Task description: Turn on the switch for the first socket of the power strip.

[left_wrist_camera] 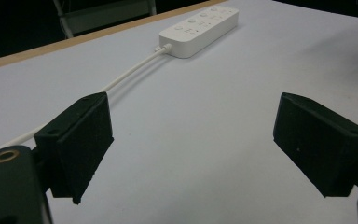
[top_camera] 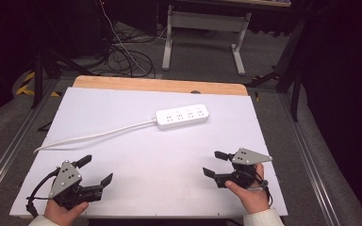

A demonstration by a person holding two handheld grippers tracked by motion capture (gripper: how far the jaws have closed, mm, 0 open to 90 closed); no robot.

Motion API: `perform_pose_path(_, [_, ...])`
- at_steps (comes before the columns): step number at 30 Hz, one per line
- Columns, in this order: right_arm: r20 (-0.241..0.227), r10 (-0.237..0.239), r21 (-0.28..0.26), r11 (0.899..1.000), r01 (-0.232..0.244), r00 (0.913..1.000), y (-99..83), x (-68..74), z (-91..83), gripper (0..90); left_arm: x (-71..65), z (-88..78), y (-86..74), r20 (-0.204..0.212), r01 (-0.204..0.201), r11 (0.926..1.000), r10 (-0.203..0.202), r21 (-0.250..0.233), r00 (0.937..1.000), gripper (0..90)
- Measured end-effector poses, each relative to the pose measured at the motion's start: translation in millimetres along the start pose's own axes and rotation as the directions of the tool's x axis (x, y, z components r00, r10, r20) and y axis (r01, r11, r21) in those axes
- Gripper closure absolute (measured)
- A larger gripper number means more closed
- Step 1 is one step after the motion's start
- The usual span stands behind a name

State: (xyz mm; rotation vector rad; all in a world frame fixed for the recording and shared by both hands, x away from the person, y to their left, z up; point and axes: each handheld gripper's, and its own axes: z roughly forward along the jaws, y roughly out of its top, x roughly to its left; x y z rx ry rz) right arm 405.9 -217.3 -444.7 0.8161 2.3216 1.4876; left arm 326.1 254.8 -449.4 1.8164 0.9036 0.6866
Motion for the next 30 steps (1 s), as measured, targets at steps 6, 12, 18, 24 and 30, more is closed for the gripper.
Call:
perform_pose_path(6, [0.013,0.037,0.011,0.999,-0.037,0.9992,-21.1,-2.5,-0.7,22.8,-0.7,0.2,-0.2,-0.004,-0.003,1.0,0.003,0.001,1.0,13.0])
perform_pose_path(12, [0.023,0.065,0.064,0.996,-0.066,0.9977,-44.7,-0.4,4.1,20.0,-0.5,0.4,-0.5,-0.003,-0.01,0.9999,0.01,0.007,0.9999,13.1])
perform_pose_path(18, [0.026,0.05,0.051,0.997,-0.051,0.9984,-49.1,-0.7,2.2,19.5,0.0,2.4,-1.4,0.005,-0.003,0.9999,0.003,0.015,1.0,13.2])
perform_pose_path(24, [0.042,0.015,0.032,0.999,-0.017,0.999,-46.9,-0.7,-0.4,19.5,1.0,3.2,-2.7,0.004,-0.008,0.9999,0.008,0.015,1.0,13.3])
perform_pose_path(30, [0.06,0.004,0.027,1.0,-0.006,0.9982,-45.8,-2.6,-3.0,20.7,0.8,2.4,-3.6,0.007,-0.039,0.9992,0.039,0.005,0.9992,14.8])
